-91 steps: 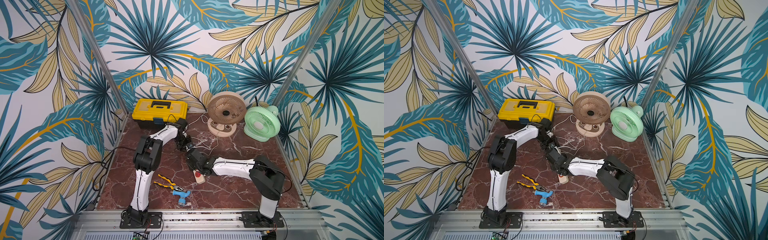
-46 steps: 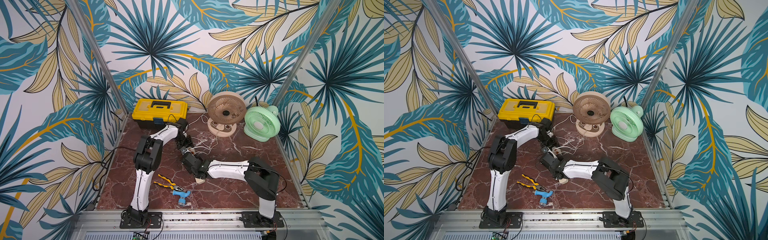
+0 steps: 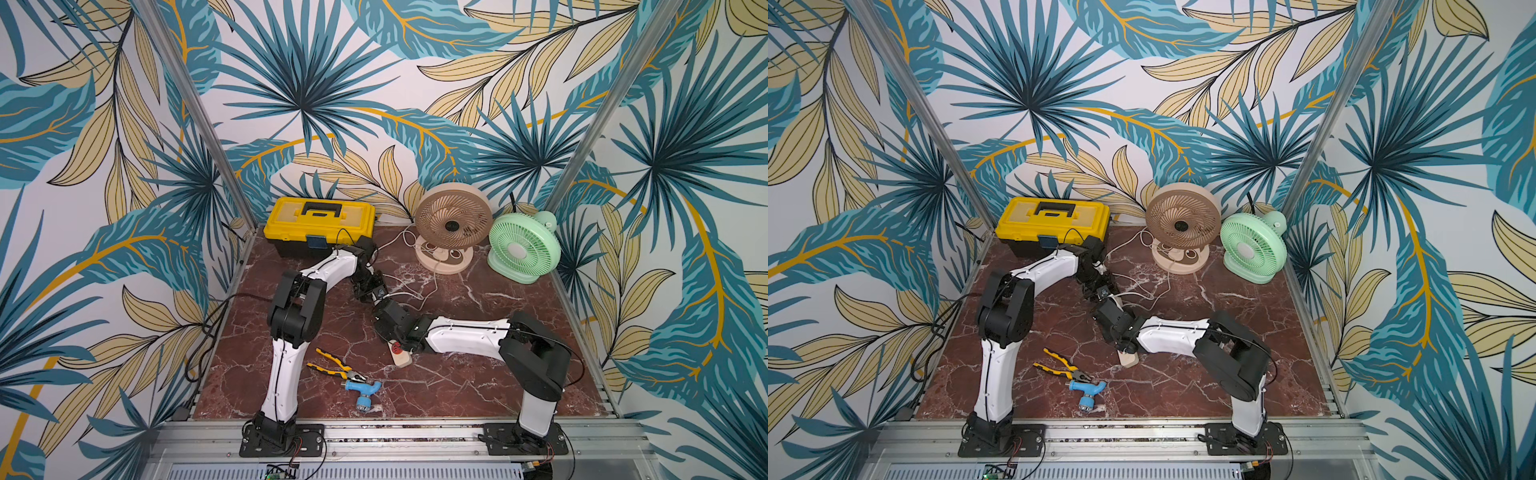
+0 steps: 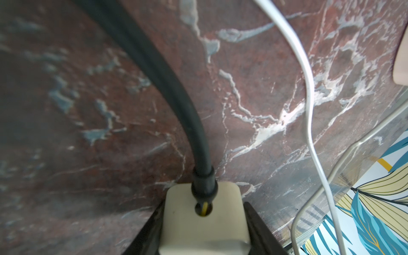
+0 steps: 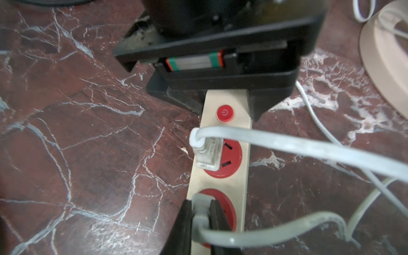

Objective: Unplug the desk fan from the power strip
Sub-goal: Remove the plug from the socket.

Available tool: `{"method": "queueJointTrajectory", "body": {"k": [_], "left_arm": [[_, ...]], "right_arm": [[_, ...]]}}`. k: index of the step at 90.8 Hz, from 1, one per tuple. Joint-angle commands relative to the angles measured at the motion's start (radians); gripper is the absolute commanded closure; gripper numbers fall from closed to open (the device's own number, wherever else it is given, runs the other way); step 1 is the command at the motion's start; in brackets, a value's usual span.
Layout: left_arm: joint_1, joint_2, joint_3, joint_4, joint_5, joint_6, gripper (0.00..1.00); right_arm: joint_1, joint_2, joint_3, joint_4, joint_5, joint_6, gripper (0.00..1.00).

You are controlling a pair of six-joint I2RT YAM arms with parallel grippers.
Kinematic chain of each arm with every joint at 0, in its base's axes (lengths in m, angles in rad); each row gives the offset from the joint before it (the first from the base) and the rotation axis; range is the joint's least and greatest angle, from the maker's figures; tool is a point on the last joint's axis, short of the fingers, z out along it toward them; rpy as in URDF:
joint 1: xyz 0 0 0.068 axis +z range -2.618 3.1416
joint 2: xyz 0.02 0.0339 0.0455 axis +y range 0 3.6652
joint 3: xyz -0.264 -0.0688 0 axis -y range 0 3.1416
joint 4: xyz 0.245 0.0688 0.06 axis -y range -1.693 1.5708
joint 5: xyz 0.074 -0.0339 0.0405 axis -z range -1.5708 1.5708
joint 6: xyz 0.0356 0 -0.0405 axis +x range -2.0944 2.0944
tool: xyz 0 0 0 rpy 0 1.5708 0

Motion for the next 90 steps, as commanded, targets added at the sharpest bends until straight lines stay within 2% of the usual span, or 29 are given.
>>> {"method": "queueJointTrajectory", "body": {"k": [1, 19, 37, 64, 90], "left_arm": [[0.008, 0.144, -0.068, 0.009, -0.184, 0.064, 1.00], [0.007, 0.145, -0.067, 0.006, -0.188, 0.064, 1.00], [0.006, 0.145, -0.066, 0.004, -0.193, 0.063, 1.00], [0.004, 0.147, -0.061, 0.000, -0.202, 0.061, 1.00], [0.001, 0.150, -0.053, -0.006, -0.207, 0.059, 1.00]], "right_arm": [[-0.041, -0.007, -0.045, -0.095, -0.046, 0.097, 1.00], [-0.041, -0.001, -0.013, -0.112, -0.086, 0.107, 1.00], [-0.014, 0.023, 0.039, -0.138, -0.101, 0.062, 1.00], [0.101, 0.091, 0.159, -0.235, 0.062, -0.070, 1.00], [0.196, 0.129, 0.194, -0.217, 0.253, -0.203, 1.00]]}}
